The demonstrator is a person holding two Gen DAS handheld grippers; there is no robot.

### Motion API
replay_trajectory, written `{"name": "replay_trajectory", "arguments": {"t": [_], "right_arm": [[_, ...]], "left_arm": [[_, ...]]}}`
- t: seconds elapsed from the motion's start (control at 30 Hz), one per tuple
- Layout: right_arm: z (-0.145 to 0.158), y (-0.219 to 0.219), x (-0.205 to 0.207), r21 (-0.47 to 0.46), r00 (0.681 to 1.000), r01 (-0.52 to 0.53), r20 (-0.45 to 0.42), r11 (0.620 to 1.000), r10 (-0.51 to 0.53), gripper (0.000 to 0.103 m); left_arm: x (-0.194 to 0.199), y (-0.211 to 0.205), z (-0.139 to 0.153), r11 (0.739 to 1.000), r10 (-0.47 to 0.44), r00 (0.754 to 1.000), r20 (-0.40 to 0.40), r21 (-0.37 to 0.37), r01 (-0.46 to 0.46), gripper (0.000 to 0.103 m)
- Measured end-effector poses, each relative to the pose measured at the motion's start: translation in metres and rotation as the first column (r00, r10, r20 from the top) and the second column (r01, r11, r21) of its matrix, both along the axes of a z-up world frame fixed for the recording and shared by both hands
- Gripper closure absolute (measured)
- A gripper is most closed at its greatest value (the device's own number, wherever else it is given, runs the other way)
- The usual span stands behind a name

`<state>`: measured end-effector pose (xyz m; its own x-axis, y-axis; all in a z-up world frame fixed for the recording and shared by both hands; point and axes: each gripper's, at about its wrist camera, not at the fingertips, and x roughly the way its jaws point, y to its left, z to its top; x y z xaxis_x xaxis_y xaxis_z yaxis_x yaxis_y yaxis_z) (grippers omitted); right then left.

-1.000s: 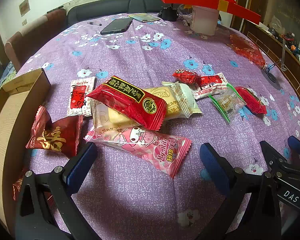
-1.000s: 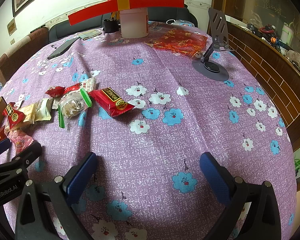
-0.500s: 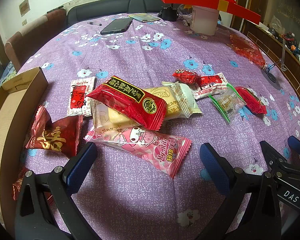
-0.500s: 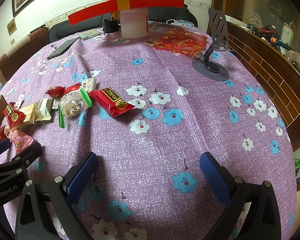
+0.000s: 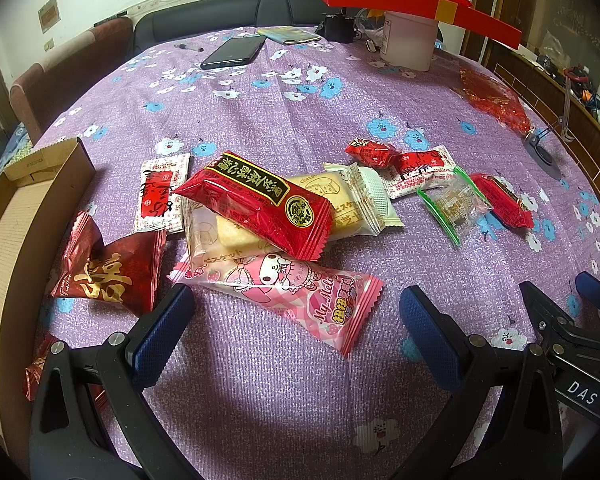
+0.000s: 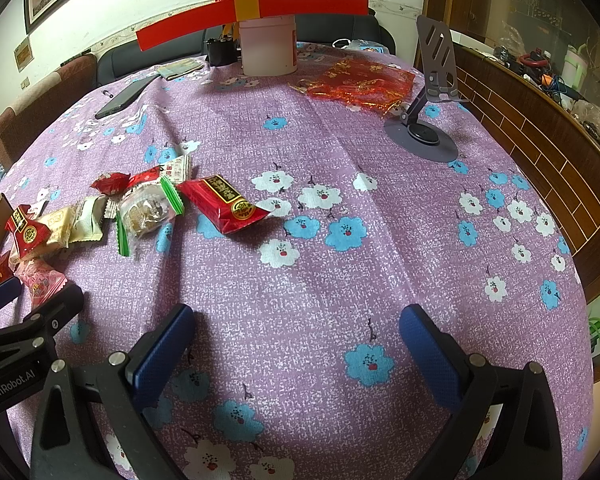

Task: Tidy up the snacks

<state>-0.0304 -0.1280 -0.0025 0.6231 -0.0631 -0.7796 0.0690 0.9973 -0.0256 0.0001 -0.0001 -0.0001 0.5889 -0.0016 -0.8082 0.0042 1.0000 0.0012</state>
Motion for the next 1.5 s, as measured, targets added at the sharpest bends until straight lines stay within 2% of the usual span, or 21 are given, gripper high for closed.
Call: {"name": "replay_trajectory", "arguments": {"t": [0.53,0.77,0.9,1.0,1.07,1.1,1.13,1.2,1.27,1.33,1.43,1.5], "right_arm": [[0.0,0.0,0.001,0.002,1.0,0.012,0.001,1.0,-0.012,0.0],[-0.001,0.0,0.0,0.002,1.0,0.015,0.001,1.0,-0.015,0.0],[-0.001,0.0,0.0,0.002,1.0,0.015,0.0,1.0,-0.015,0.0],[-0.001,0.0,0.0,0.002,1.0,0.015,0.0,1.0,-0.015,0.0],[0.0,0.0,0.0,0.002,1.0,0.015,-0.001,1.0,-0.015,0.0],[0.0,0.0,0.0,0.002,1.0,0.015,-0.001,1.0,-0.015,0.0],[0.0,0.0,0.0,0.002,1.0,0.015,-0.001,1.0,-0.015,0.0],[0.0,0.0,0.0,0.002,1.0,0.015,-0.001,1.0,-0.015,0.0],[0.0,0.0,0.0,0.002,1.0,0.015,-0.002,1.0,-0.015,0.0],[0.0,0.0,0.0,0.006,1.0,0.013,-0.005,1.0,-0.013,0.0],[0.004,-0.001,0.002,0.014,0.998,0.006,-0.055,1.0,-0.005,0.0],[0.004,0.0,0.005,0.007,0.997,0.001,-0.075,1.0,-0.001,0.0]], "left_arm": [[0.0,0.0,0.0,1.0,-0.002,1.0,-0.003,0.001,0.002,0.0],[0.003,-0.003,0.0,0.999,-0.054,0.998,-0.037,0.005,0.054,0.0],[-0.007,-0.002,0.0,0.999,-0.052,0.998,-0.032,0.008,0.053,0.0],[-0.013,-0.002,0.002,0.996,-0.087,0.995,-0.049,-0.004,0.086,0.001],[-0.022,0.002,0.007,0.993,-0.108,0.993,-0.042,-0.045,0.106,0.011],[-0.027,0.007,0.013,0.988,-0.118,0.992,-0.036,-0.1,0.114,0.017],[-0.032,0.012,0.019,0.983,-0.121,0.992,-0.02,-0.144,0.116,0.017],[-0.045,0.022,0.036,0.978,-0.103,0.993,0.049,-0.176,0.111,0.017],[-0.062,0.034,0.055,0.979,-0.087,0.989,0.119,-0.174,0.107,0.017],[-0.074,0.042,0.064,0.979,-0.095,0.988,0.123,-0.166,0.114,0.017],[-0.092,0.052,0.07,0.972,-0.162,0.984,0.077,-0.158,0.172,0.017],[-0.109,0.066,0.079,0.971,-0.141,0.984,0.109,-0.18,0.159,0.017]]}}
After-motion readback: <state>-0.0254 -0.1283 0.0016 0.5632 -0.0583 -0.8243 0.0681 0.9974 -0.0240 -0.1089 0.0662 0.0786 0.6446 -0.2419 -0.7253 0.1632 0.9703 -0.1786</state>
